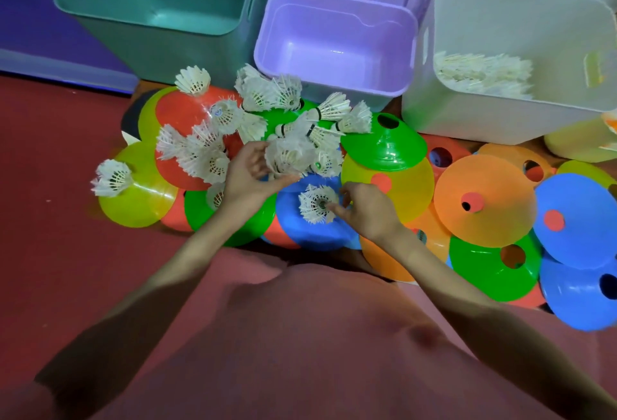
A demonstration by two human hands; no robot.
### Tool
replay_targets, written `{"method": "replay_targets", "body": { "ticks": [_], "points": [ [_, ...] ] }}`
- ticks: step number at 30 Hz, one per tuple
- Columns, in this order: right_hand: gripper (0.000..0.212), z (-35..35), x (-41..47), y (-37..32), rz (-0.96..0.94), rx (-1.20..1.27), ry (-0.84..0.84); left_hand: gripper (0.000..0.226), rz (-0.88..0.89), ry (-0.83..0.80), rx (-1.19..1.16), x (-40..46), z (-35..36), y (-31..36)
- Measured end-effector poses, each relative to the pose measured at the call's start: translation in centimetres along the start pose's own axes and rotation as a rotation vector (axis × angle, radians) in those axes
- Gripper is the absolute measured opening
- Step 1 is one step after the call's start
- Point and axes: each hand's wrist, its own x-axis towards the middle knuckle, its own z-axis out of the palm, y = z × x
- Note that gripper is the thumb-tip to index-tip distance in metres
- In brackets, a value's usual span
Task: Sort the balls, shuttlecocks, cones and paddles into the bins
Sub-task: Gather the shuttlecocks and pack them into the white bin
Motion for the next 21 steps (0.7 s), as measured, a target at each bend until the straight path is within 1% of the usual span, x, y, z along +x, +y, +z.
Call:
{"method": "replay_targets", "body": {
  "ticks": [2,5,11,13,15,17,21],
  "points": [
    [0.025,0.5,0.2,-0.2,-0.003,0.0,0.029,0.057,0.019,0.01,0.022,-0.3,-0.3,-0.4],
    [0.015,0.3,0.5,-0.1,-0.014,0.073,0.046,0.056,0.051,0.011,0.058,-0.6,-0.6,-1.0],
    [0.012,-2.7,-0.3,0.2,-0.048,0.174,0.141,0.055,0.077,0.005,0.06,-0.6,-0.3,-1.5],
    [0.01,-4.5,-0.7,0.2,-0.102,0.234,0.138,0.055,0.078,0.006,0.059,-0.4,-0.3,-1.5],
    [0.012,-6.4,-1.3,0.1,-0.147,0.277,0.165,0.055,0.082,0.0,0.064,-0.4,-0.3,-1.4],
    [0.013,-8.3,-1.7,-0.3,-0.158,0.367,0.22,0.055,0.093,-0.017,0.077,-0.4,-0.4,-1.1],
    [0.012,-11.0,-1.9,-1.4,-0.16,0.647,0.302,0.055,0.121,-0.044,0.103,-0.5,-0.2,-0.7]
  ]
}}
